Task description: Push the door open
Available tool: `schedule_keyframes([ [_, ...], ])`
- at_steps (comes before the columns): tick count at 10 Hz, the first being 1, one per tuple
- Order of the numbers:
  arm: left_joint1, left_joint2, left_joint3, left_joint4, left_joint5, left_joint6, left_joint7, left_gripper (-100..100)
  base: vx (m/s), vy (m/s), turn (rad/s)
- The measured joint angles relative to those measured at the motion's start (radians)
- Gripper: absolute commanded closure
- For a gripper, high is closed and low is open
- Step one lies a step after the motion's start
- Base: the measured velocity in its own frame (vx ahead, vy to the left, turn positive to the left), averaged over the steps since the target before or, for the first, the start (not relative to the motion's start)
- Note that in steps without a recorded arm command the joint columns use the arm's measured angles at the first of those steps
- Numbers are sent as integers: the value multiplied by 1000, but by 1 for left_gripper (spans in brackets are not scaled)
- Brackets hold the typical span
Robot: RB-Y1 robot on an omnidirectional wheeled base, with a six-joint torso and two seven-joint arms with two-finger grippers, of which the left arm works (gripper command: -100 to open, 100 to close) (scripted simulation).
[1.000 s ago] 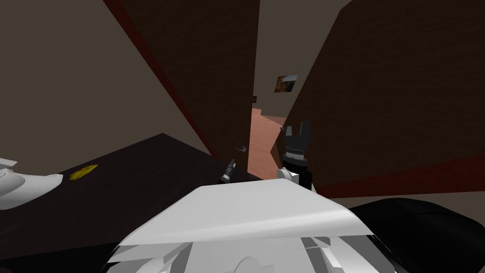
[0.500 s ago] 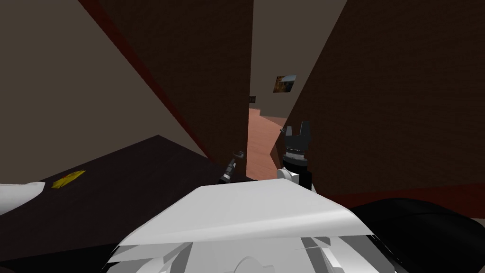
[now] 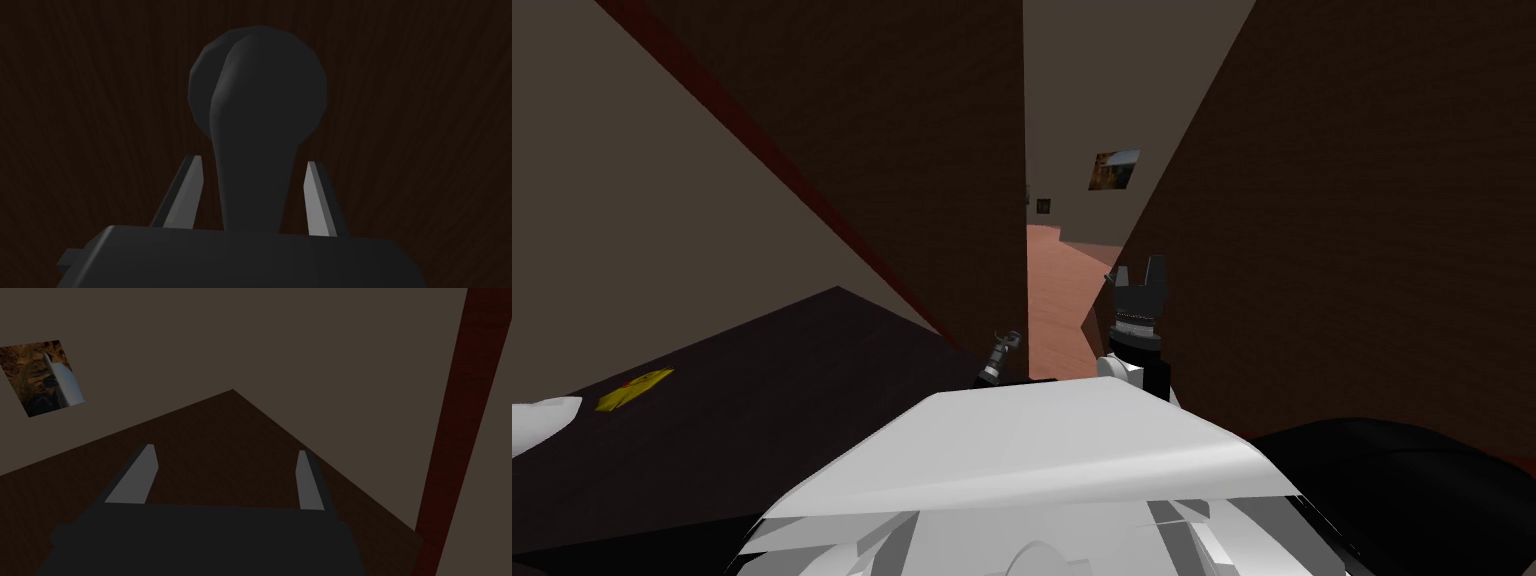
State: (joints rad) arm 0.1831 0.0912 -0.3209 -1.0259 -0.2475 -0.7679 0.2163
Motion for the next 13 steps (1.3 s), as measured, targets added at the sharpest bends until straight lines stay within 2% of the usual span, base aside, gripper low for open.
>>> schedule_keyframes([
  [5,-3,-1,0,0,0,4,0,100,17,-7,3],
  [6,-6,-5,5,14,2,3,-5,100,124,-102,27],
  [8,-7,0,17,28,9,4,-9,100,147,-98,41],
  [9,-9,-2,22,24,11,14,-11,100,141,-108,33],
  [10,-20,-5,32,34,17,12,-16,100,144,-88,32],
  [13,-21,-7,59,30,31,15,-31,100,137,-116,50],
])
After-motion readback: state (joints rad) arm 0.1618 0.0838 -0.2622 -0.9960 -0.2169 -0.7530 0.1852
